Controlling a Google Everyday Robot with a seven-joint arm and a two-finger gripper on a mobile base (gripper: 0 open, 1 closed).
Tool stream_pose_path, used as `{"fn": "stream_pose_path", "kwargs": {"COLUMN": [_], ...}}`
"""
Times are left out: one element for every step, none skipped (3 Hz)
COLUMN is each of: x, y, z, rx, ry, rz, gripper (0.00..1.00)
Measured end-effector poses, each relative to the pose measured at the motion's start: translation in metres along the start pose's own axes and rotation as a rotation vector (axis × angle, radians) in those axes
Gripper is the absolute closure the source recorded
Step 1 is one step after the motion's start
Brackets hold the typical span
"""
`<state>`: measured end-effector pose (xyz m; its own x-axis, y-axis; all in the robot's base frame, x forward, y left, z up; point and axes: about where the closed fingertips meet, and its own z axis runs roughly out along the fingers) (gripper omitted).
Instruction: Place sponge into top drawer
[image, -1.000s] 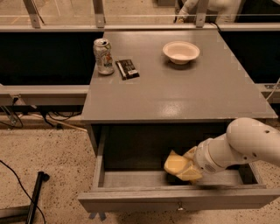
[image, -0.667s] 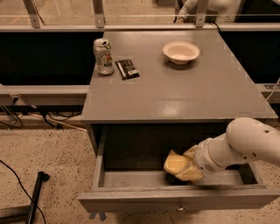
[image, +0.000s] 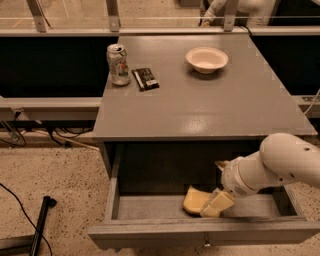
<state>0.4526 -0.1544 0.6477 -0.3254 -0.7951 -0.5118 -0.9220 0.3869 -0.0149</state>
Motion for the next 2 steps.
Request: {"fn": "stream_pose_path", "kwargs": {"x": [-0.001, 0.004], "y": [-0.005, -0.007], "z": [-0.017, -0.048], "rx": [-0.019, -0.018], "ry": [-0.056, -0.109], "rz": [-0.014, -0.034], "gripper": [0.00, 0.00]}}
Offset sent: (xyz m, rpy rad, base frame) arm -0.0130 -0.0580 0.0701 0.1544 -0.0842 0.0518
